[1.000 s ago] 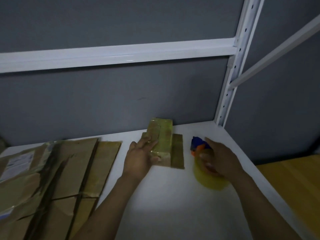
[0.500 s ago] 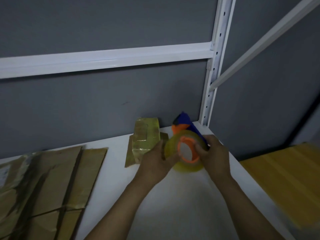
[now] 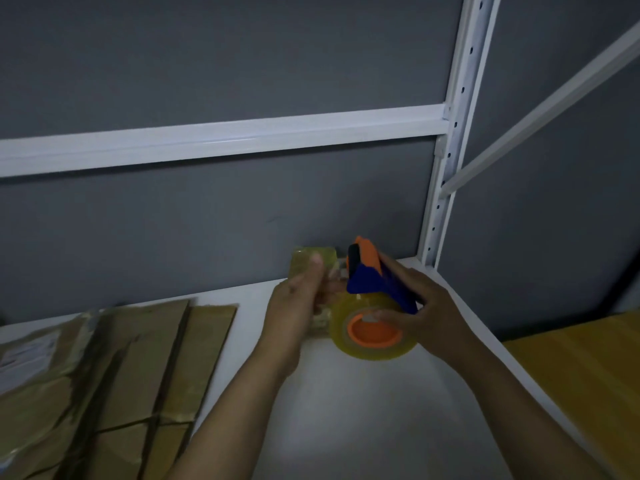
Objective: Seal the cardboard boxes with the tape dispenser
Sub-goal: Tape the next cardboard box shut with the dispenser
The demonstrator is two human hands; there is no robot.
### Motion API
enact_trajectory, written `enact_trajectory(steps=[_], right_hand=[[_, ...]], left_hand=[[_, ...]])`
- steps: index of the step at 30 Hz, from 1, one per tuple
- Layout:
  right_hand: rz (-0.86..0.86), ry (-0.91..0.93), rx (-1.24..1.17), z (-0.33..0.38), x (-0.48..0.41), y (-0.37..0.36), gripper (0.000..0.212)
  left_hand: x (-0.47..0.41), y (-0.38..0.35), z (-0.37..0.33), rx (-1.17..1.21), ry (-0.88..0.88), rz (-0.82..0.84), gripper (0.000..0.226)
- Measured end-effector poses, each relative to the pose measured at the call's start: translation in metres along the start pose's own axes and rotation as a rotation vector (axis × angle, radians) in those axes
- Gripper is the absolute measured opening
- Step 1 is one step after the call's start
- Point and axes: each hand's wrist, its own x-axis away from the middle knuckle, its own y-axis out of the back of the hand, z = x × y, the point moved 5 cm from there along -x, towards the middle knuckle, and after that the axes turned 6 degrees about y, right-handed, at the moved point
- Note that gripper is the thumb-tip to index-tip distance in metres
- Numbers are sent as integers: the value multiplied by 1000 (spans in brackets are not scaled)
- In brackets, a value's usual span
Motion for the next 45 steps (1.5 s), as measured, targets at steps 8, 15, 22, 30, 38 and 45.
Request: enact_trajectory(steps=[8,15,22,30,38,45], right_hand=[[153,50,382,-6,-8,8,75],[319,-18,687,-23,-18,36,69],[422,0,828,-39,-30,11,68],[512,-62,821,-62,-30,0,69],[523,-68,850,-58,-31,-6,70],[498,-1,902,-49,-38,-31,68]], left_hand=[[-26,19,15,68,165,-136,22],[-48,71,36,-50,182,-301,16],[-68,86,75,-171,257,-343,33],[-81,88,117,-284,299,-257,40],[-68,66,92,-514,-372,-122,48],[-76,46,114,-1351,-673,94,101]])
